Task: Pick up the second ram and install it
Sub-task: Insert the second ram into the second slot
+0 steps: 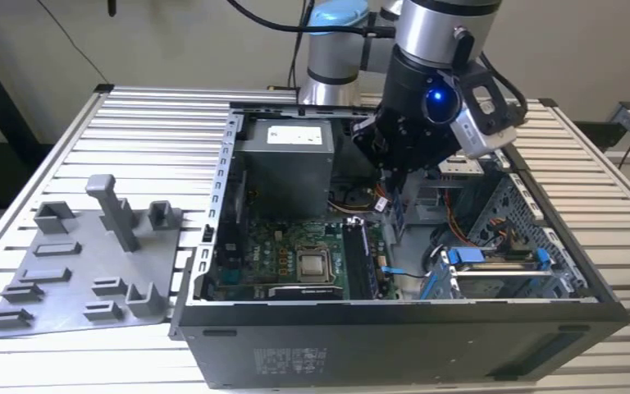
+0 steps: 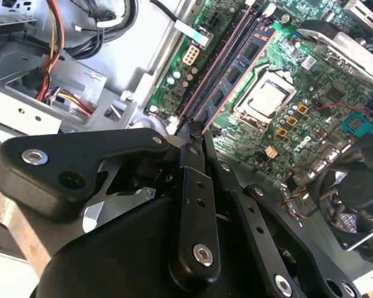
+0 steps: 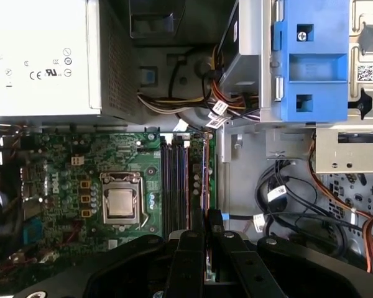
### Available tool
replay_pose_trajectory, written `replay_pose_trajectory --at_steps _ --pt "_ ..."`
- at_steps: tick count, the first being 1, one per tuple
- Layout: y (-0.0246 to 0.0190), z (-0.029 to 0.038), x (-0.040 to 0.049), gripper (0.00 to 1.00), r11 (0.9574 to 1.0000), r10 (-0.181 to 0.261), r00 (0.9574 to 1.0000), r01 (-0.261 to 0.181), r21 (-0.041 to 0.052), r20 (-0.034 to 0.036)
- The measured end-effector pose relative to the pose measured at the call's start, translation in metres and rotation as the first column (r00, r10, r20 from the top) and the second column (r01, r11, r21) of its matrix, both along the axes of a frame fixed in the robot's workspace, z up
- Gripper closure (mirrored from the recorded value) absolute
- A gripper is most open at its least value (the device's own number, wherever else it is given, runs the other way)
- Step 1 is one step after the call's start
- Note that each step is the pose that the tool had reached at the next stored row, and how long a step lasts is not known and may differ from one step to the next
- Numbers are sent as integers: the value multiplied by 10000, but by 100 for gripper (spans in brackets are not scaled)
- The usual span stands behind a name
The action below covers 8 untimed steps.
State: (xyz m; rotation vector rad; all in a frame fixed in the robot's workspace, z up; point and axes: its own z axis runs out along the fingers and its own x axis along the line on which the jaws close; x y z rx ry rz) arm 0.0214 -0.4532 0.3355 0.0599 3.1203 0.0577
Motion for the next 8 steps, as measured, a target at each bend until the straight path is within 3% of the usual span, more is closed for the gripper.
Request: replay_pose_trajectory --at_steps 8 --pt "0 -55 9 86 10000 2 10000 -2 0 0"
